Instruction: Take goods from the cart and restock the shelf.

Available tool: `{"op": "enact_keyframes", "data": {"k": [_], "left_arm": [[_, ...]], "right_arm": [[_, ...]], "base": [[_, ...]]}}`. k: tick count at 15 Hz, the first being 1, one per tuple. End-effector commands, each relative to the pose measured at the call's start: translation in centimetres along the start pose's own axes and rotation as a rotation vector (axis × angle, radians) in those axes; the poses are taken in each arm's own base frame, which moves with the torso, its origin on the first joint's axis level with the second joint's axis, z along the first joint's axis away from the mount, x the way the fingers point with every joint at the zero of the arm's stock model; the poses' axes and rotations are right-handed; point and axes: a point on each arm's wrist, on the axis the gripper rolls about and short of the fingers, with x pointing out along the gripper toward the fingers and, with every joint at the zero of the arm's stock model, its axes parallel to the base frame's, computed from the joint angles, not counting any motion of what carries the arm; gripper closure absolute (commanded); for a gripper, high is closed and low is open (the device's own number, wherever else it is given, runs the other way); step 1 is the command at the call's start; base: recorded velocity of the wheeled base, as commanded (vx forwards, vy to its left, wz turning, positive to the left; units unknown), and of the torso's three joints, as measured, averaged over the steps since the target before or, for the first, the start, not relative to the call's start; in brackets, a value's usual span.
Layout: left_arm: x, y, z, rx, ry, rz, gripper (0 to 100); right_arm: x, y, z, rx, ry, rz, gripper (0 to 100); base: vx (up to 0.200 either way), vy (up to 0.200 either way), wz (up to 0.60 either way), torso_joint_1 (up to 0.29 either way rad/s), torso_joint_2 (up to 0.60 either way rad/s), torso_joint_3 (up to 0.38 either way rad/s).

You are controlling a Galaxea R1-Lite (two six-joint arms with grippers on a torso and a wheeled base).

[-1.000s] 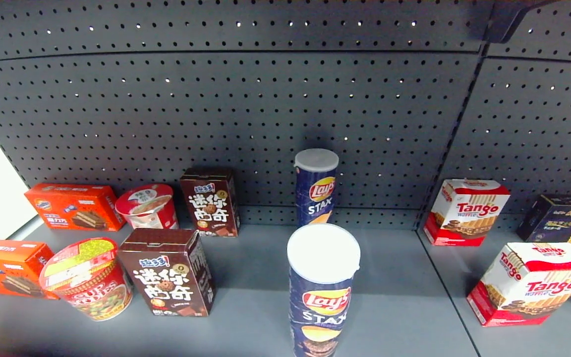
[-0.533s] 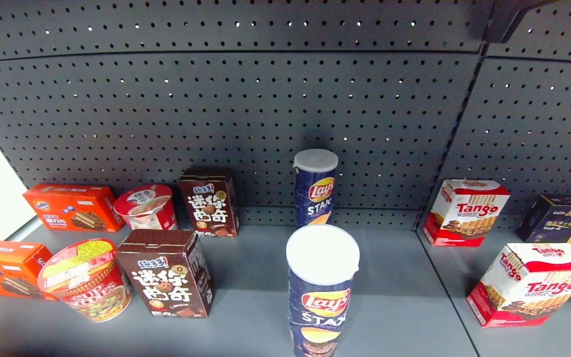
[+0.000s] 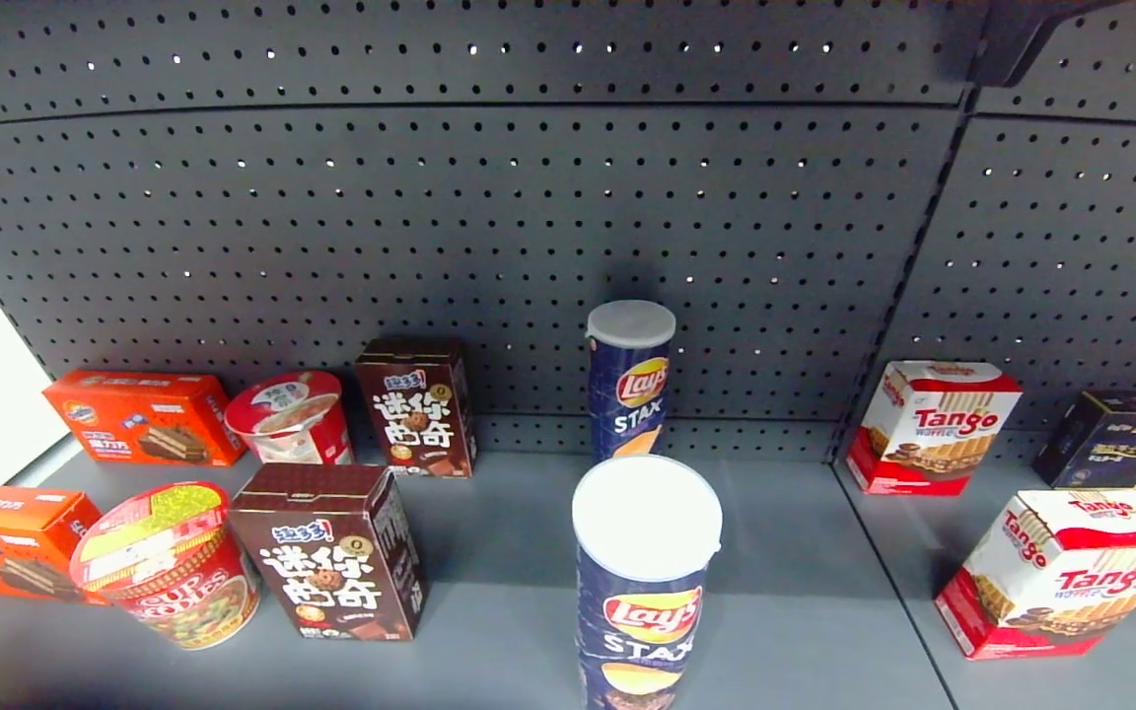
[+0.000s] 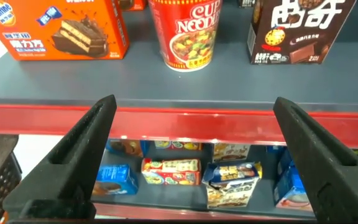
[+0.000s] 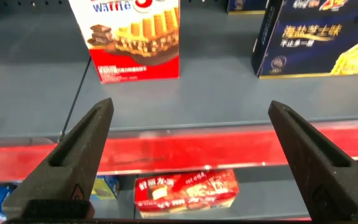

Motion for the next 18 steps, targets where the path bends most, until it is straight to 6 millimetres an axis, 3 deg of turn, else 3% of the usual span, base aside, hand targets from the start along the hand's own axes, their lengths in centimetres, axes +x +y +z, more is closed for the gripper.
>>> {"op": "enact_keyframes", "data": {"k": [1, 18], "left_arm": [[0.01, 0.00, 0.00, 0.000, 0.002, 0.001, 0], [0.01, 0.00, 0.00, 0.000, 0.001, -0.002, 0]], "right_arm": [[0.01, 0.00, 0.00, 0.000, 0.002, 0.000, 0], [0.01, 0.00, 0.00, 0.000, 0.002, 0.000, 0]], "base": [[0.000, 0.000, 0.00, 0.000, 0.00, 0.000], [-0.024, 0.000, 0.00, 0.000, 0.00, 0.000]]}}
